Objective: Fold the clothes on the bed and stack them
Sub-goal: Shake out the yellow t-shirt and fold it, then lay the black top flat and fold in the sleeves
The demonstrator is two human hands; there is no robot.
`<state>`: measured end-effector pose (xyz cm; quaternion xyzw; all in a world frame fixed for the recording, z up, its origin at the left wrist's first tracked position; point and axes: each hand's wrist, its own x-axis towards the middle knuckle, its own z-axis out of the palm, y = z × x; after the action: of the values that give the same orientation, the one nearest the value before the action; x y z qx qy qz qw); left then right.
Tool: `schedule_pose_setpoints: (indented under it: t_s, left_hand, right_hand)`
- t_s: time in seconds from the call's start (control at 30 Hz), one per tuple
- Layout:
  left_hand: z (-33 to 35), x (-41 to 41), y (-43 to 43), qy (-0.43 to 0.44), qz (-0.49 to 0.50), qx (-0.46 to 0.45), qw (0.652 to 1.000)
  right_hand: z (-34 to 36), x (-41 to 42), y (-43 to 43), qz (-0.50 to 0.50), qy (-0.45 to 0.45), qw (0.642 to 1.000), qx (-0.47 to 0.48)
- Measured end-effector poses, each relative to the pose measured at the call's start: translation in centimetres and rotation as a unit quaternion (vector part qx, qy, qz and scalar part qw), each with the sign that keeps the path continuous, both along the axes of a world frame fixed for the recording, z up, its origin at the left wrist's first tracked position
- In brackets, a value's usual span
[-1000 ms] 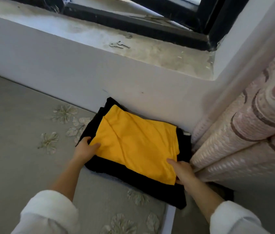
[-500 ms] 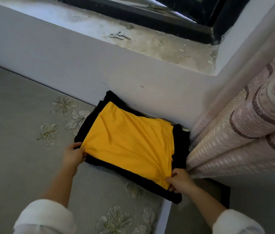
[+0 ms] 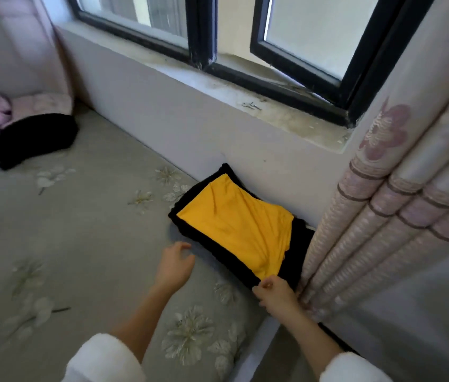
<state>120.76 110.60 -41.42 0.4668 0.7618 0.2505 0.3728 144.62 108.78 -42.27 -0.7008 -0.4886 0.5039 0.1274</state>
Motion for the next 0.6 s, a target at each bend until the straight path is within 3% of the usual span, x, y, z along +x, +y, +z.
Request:
schedule_pose_setpoints:
  t_s: [0.3, 0.6]
  left_hand:
    - [5.5, -3.6, -24.9, 0.049, 0.103, -0.025, 0.993]
    - [8.2, -13.9, -49.3, 0.071, 0.270, -0.032, 0.960]
  right_hand:
    - [3.7, -9.5, -14.4, 0.168, 0.024, 0.984, 0.050]
    - [6.0, -25.0, -32.6, 0.370, 0.053, 0.926, 0.056]
